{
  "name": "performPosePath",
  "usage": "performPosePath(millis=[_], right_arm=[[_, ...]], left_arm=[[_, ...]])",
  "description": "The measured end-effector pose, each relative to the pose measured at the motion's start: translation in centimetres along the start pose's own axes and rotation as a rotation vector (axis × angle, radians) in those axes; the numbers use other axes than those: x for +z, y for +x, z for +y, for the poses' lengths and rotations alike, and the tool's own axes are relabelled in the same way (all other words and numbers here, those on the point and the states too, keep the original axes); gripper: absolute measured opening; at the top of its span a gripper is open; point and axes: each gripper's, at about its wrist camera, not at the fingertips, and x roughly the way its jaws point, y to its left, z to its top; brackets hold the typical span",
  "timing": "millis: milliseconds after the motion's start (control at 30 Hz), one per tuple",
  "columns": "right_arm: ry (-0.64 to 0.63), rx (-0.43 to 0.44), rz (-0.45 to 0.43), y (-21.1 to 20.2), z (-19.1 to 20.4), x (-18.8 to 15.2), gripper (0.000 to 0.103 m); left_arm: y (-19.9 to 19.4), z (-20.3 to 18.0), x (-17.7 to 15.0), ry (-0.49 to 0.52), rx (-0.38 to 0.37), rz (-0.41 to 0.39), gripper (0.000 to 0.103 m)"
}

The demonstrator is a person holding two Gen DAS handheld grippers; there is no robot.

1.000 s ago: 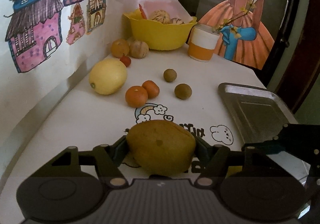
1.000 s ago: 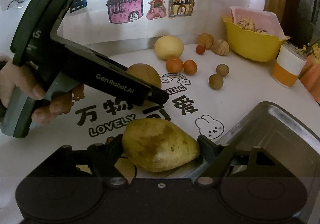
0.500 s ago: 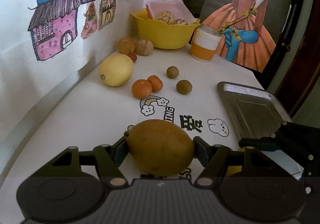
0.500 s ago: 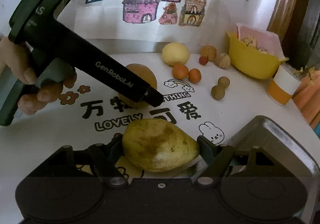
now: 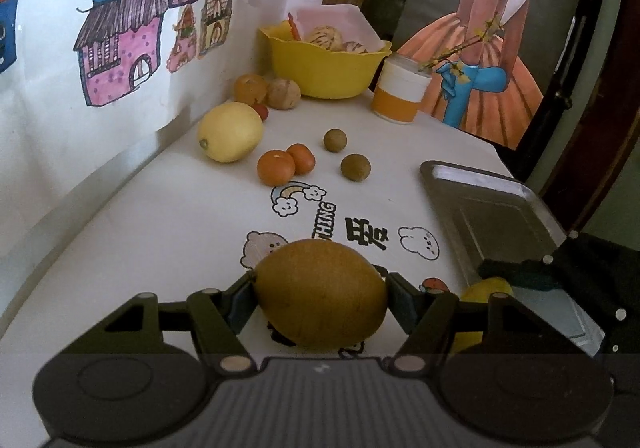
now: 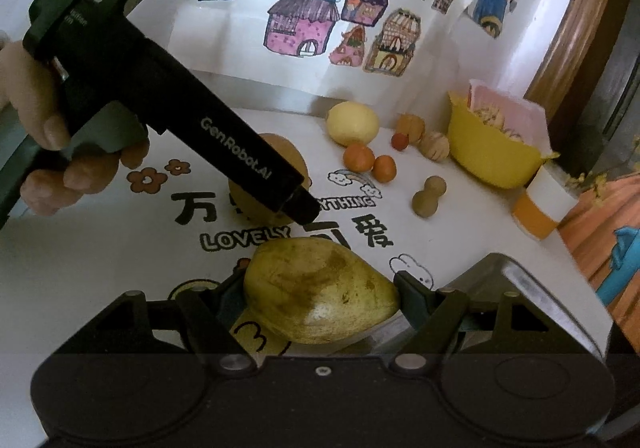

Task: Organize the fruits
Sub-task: 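Carry the brown fruit with the left tool while the right tool carries the pear to the tray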

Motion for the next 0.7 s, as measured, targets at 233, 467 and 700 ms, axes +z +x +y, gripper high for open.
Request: performPosePath(millis=[233, 467, 700], right_arm=[[-0.03, -0.043, -0.023, -0.6, 0.2, 0.1, 0.078], [-0.033, -0.117, -0.05, -2.2, -1.3, 0.3, 0.078], [0.032, -0.236, -0.046, -4.6, -7.7, 0.1, 0.078]], left_arm=[[-0.5, -0.4, -0.1, -0.003, -0.01, -0.016, 0.072], [-0.7, -1.5, 1.2, -0.02, -0.032, -0.04, 0.072], [0.4, -5.4, 4.2, 0.007, -0.066, -0.081, 0.072]])
